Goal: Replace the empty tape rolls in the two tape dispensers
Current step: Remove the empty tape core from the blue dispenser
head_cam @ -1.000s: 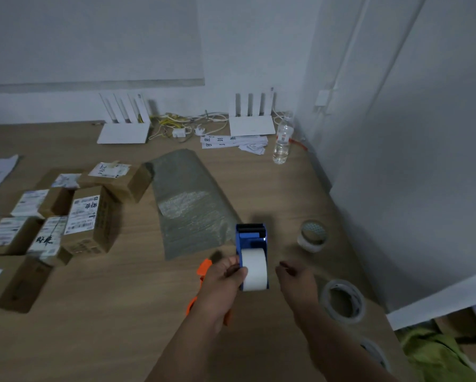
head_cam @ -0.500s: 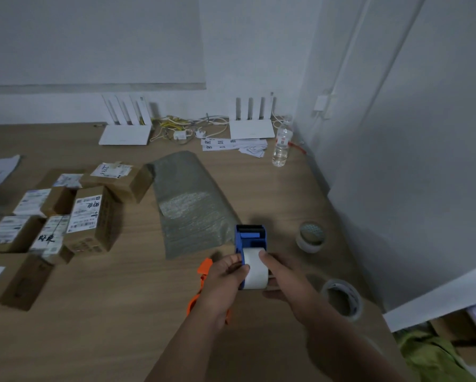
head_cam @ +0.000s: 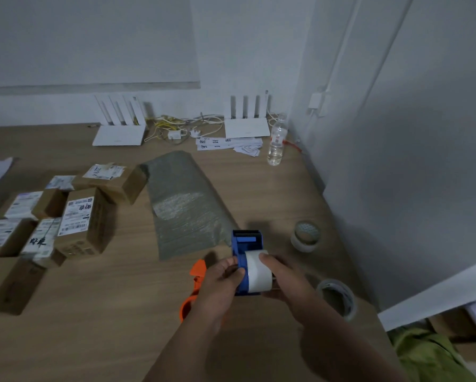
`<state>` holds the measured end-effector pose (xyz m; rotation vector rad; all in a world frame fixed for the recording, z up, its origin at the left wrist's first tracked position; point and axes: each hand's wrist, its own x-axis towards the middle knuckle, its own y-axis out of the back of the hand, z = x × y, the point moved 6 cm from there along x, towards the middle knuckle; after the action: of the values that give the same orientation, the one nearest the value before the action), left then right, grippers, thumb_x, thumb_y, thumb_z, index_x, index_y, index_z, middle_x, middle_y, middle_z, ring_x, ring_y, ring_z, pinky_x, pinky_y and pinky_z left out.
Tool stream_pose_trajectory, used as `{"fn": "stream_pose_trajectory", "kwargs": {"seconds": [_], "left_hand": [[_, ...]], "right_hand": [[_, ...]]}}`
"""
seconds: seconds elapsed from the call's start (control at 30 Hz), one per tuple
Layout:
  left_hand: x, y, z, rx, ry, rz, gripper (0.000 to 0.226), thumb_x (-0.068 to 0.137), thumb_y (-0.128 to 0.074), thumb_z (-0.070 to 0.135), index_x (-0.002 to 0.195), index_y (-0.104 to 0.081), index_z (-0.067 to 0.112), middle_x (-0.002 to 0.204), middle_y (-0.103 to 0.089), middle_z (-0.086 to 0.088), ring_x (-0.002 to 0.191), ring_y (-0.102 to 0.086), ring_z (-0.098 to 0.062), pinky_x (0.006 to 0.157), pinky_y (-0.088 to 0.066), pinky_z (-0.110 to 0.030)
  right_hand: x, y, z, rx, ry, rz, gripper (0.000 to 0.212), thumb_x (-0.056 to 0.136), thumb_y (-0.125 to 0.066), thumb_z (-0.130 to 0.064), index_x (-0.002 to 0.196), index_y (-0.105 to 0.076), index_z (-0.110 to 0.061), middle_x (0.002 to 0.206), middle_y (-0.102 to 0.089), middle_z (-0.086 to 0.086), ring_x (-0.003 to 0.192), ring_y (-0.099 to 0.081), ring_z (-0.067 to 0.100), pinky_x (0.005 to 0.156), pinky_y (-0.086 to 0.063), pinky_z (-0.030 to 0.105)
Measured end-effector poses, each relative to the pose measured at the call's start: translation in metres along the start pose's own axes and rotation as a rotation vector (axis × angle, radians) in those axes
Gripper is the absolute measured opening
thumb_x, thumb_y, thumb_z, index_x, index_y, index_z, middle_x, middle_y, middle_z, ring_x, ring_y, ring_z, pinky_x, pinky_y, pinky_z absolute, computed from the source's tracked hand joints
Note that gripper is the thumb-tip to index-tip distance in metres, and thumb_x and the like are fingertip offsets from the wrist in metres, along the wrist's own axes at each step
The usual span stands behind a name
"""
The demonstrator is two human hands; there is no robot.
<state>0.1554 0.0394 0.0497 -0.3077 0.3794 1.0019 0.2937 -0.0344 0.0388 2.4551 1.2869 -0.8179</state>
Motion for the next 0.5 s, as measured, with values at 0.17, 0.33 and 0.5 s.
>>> {"fn": "stream_pose_trajectory", "kwargs": {"seconds": [0.17,0.33,0.5], "left_hand": [[0.008,0.004,-0.005,-0.015,0.019,0.057,0.022,0.092,-0.058,0.007,0.109,-0.069,0.015,0.112,-0.074,-0.009,0.106,-0.069,-0.026,0.102,-0.049,-0.052],[0.012,-0.003,-0.008,-0.045,0.039,0.088,0.023,0.093,-0.059,0.007,0.114,-0.067,0.012,0.113,-0.072,-0.007,0.107,-0.068,-0.023,0.101,-0.051,-0.047],[0.015,-0.011,-0.009,-0.064,0.043,0.102,0.019,0.094,-0.057,0.004,0.101,-0.068,0.018,0.106,-0.073,-0.004,0.101,-0.068,-0.02,0.096,-0.052,-0.039]], "right_hand": [[0.008,0.033,-0.002,0.04,0.003,0.009,0.03,0.086,-0.071,-0.036,0.111,-0.065,-0.021,0.111,-0.069,0.012,0.1,-0.068,0.033,0.08,-0.059,0.046],[0.023,0.09,-0.026,0.014,0.067,0.161,0.027,0.089,-0.07,-0.025,0.109,-0.068,-0.007,0.099,-0.071,0.017,0.087,-0.068,0.031,0.079,-0.057,0.047],[0.062,0.165,-0.048,-0.35,0.111,0.354,0.047,0.078,-0.079,-0.037,0.117,-0.06,-0.019,0.114,-0.066,0.016,0.092,-0.067,0.031,0.074,-0.059,0.044]]}}
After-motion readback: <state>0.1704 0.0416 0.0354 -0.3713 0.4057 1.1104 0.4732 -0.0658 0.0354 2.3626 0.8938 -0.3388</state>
